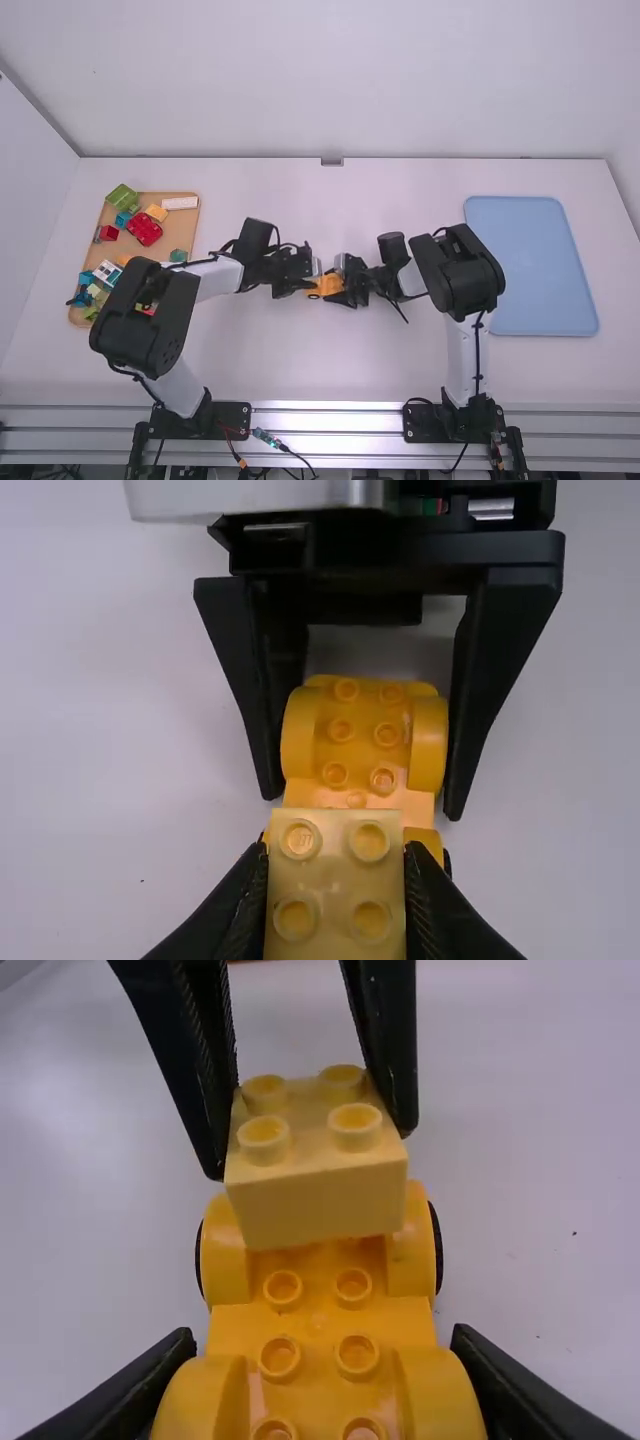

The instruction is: Assemble lego blocks to make yellow taxi

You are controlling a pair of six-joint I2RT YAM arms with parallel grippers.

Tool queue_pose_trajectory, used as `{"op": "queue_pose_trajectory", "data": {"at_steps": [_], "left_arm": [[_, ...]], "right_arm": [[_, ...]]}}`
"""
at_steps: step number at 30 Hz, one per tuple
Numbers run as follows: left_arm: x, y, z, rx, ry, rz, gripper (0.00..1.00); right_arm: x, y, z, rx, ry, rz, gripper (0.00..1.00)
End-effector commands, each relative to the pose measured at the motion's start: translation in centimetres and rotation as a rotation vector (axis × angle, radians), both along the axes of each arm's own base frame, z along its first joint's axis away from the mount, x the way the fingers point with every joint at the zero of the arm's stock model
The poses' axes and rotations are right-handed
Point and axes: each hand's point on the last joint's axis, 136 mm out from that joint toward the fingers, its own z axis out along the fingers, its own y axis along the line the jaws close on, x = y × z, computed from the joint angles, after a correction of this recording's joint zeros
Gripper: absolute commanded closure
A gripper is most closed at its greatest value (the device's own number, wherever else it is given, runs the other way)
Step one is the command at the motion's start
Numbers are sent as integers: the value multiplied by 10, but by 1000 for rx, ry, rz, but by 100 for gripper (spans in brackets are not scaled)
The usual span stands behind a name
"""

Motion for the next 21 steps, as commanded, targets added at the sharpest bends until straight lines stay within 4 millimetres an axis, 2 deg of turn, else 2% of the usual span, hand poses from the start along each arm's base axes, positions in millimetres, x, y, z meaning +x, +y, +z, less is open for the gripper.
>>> {"op": "queue_pose_trajectory", "data": {"at_steps": [1, 4, 17, 21], "left_arm": [[2, -8, 17, -40, -41, -35, 98], [0, -10, 18, -52, -35, -44, 98], [-16, -15, 5, -32, -20, -66, 98], [-17, -8, -2, 0, 3, -39, 98]], "right_arm": [[-6, 0, -6, 2, 8, 19, 39], [-6, 0, -6, 3, 8, 19, 44], [-11, 0, -9, -8, 18, 47, 45], [-11, 0, -10, -19, 23, 67, 47]]}}
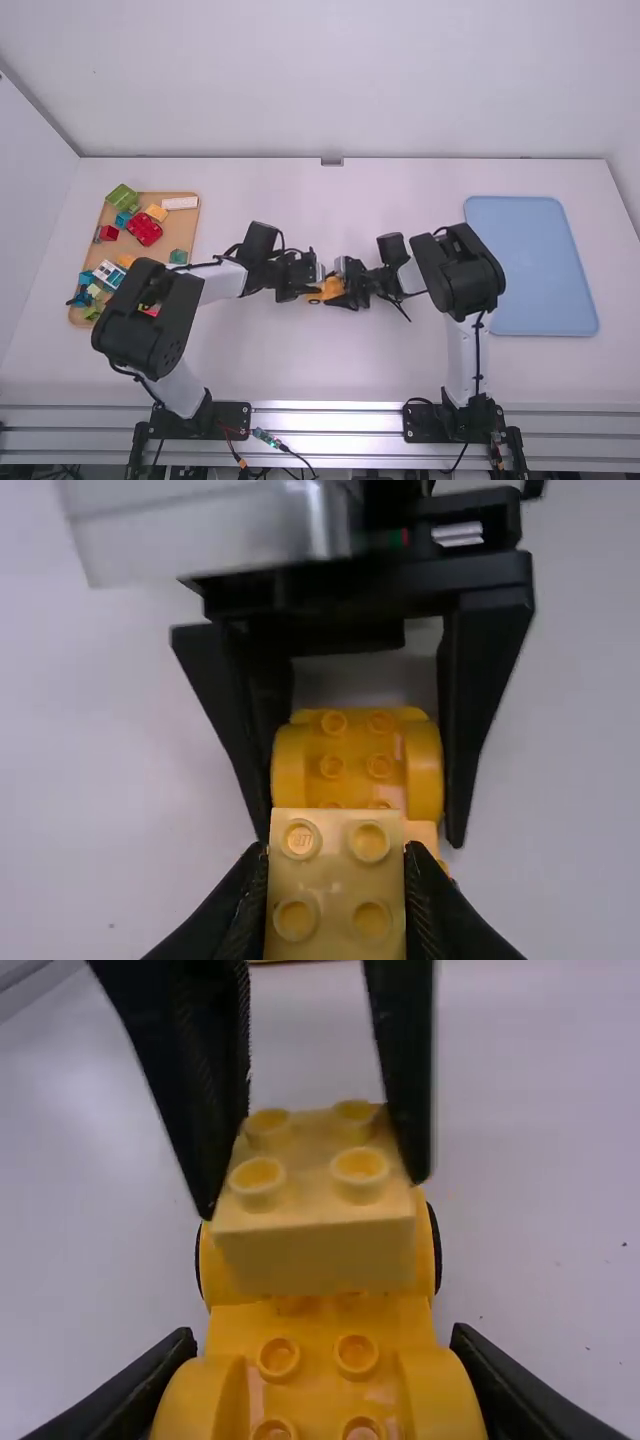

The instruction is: Assemble lego blocks to make yellow taxi

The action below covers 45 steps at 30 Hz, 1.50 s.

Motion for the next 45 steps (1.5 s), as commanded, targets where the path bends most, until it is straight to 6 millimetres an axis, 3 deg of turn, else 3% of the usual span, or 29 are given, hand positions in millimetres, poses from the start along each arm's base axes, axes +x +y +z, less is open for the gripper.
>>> {"op": "queue_pose_trajectory", "data": {"at_steps": [1, 19, 27, 36, 45], "left_arm": [[-2, 2, 3, 11, -6, 6, 98], [-4, 0, 3, 2, -1, -4, 98], [-3, -2, -7, 5, 7, -6, 85], [-4, -1, -11, 11, 29, -5, 96], [-2, -1, -7, 40, 63, -3, 98]], "right_arm": [[0, 0, -9, -26, -1, 5, 47], [-1, 0, -9, -25, 0, 13, 47], [-2, 0, -9, -26, 3, 13, 47], [-1, 0, -9, -28, 0, 12, 48], [-1, -1, -10, -31, -6, 11, 48]]}}
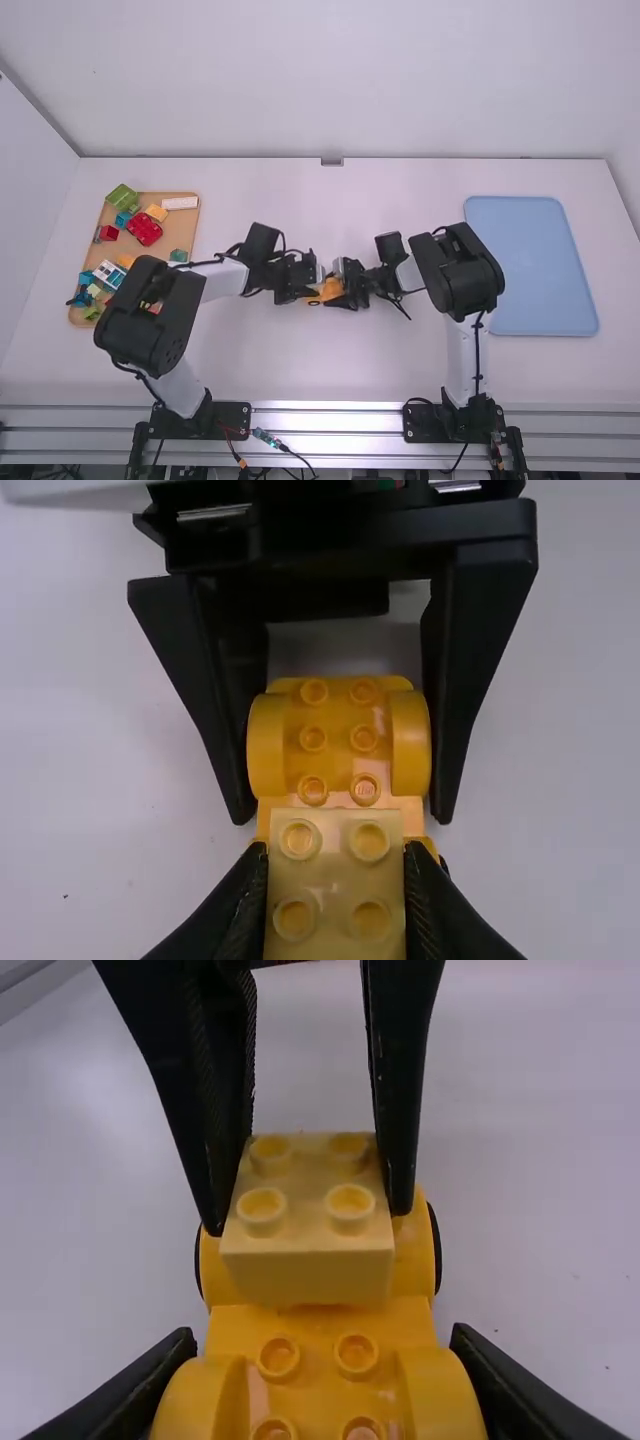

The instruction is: Assemble lego blocks to make yellow taxi

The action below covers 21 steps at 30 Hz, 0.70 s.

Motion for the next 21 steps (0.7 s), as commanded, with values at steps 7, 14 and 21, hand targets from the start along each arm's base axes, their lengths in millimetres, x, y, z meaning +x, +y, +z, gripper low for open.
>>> {"op": "queue_pose_trajectory", "data": {"at_steps": [7, 14, 21], "left_arm": [[-1, -6, 0, -10, 7, -21, 94], [-3, -7, 1, -22, 11, -28, 89], [-3, -7, 1, -21, 14, -27, 81]], "right_arm": [[0, -2, -10, -27, 9, -10, 47], [0, -2, -10, -27, 9, -10, 47], [1, -2, -10, -27, 8, -10, 47]]}}
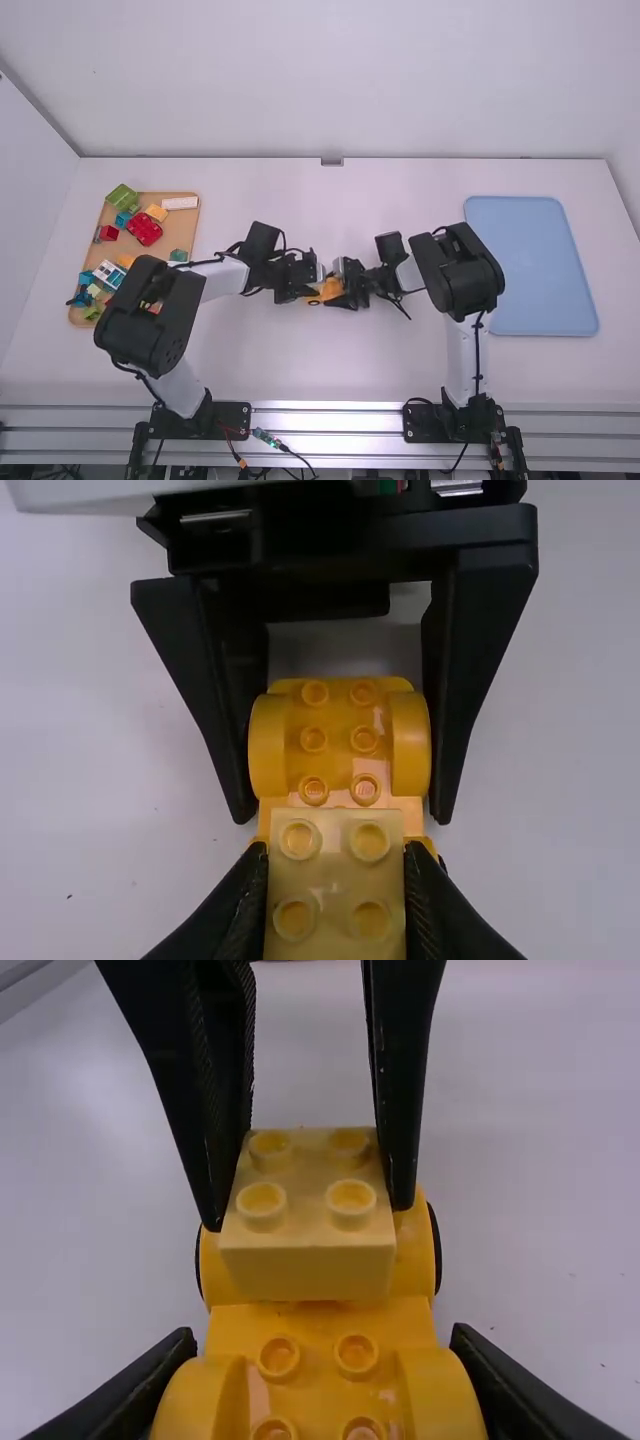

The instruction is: Assemble lego blocks to make yellow taxi

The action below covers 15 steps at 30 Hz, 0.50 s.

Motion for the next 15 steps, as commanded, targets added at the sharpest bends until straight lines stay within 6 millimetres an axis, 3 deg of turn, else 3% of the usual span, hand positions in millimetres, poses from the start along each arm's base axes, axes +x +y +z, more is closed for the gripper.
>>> {"op": "queue_pose_trajectory", "data": {"at_steps": [1, 15], "left_arm": [[-5, -6, -1, -19, 16, -26, 80], [-5, -6, -1, -20, 16, -25, 60]], "right_arm": [[0, -2, -10, -27, 12, -11, 47], [0, -2, -10, -27, 12, -10, 48]]}}
